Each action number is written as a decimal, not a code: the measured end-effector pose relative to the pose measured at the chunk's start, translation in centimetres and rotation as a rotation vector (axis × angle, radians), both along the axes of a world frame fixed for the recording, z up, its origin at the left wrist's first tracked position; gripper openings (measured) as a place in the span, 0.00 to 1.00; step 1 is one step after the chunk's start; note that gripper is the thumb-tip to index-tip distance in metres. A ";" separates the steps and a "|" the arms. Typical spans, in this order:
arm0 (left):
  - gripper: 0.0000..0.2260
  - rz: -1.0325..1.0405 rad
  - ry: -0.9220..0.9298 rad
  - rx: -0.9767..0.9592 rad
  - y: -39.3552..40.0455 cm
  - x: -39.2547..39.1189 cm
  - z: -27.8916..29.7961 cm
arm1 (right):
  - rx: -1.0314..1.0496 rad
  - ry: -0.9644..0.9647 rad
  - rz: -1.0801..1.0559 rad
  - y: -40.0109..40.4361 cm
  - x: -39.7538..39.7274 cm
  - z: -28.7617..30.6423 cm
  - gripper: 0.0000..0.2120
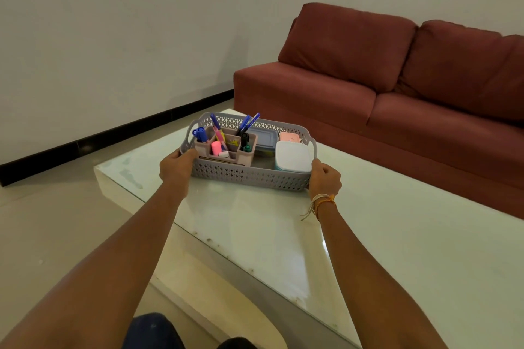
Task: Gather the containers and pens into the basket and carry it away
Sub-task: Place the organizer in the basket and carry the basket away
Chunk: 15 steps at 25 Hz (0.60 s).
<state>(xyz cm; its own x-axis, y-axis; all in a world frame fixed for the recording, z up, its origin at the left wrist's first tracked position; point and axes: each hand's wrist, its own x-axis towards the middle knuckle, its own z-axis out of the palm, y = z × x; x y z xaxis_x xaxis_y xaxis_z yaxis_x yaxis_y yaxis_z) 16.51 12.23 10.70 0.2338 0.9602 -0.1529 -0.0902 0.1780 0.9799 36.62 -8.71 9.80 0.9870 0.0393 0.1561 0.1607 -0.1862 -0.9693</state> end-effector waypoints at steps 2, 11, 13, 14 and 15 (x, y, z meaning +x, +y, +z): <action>0.19 -0.004 -0.089 -0.065 -0.9 -0.3 0.3 | -0.008 0.020 -0.011 -0.8 -1.2 0.5 0.14; 0.16 -0.021 -0.150 -0.157 -2.1 -1.0 0.3 | 0.044 0.239 0.218 -3.9 -0.2 1.1 0.12; 0.10 -0.015 -0.080 -0.028 -1.6 -0.5 -0.4 | 0.080 0.161 0.166 -3.4 -0.1 0.2 0.13; 0.08 -0.005 -0.014 0.058 -1.1 0.0 -0.8 | 0.094 0.123 0.139 -3.2 0.2 -0.3 0.15; 0.07 0.005 0.050 0.151 -0.5 0.6 -1.3 | 0.107 0.087 0.114 -3.0 0.7 -0.8 0.17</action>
